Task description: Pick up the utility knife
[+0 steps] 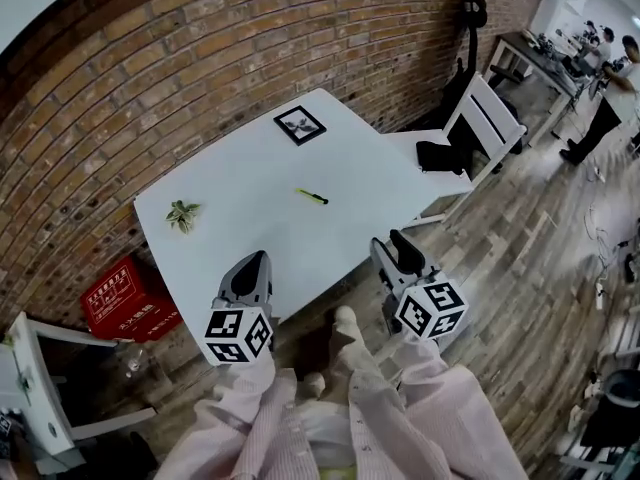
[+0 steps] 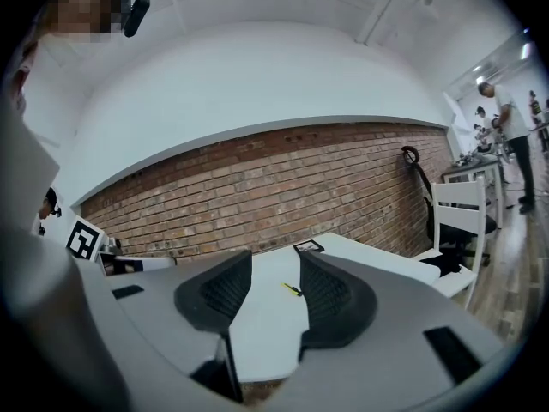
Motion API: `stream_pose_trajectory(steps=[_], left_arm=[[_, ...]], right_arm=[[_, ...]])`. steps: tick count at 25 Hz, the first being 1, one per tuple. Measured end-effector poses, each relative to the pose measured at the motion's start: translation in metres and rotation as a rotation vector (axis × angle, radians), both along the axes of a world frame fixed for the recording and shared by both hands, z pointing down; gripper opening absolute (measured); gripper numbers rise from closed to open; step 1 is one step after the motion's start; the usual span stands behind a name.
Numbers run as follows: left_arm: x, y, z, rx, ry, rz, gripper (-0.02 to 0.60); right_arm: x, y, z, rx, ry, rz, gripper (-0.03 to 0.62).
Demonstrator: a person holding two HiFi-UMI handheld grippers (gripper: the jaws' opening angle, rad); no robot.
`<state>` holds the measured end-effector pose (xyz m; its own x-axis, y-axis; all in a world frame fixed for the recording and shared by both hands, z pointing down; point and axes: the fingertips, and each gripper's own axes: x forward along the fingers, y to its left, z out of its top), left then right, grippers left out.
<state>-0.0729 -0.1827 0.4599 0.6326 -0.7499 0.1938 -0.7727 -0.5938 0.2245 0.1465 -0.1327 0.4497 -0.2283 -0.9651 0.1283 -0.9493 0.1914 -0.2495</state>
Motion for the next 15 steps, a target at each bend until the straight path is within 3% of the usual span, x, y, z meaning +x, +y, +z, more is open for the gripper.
stream_pose_trajectory(steps=[15], left_arm=[[0.051, -0.088, 0.041, -0.142, -0.004, -0.134, -0.008]], right_arm=[[0.017, -0.132, 0.041, -0.143, 0.018, -0.255, 0.16]])
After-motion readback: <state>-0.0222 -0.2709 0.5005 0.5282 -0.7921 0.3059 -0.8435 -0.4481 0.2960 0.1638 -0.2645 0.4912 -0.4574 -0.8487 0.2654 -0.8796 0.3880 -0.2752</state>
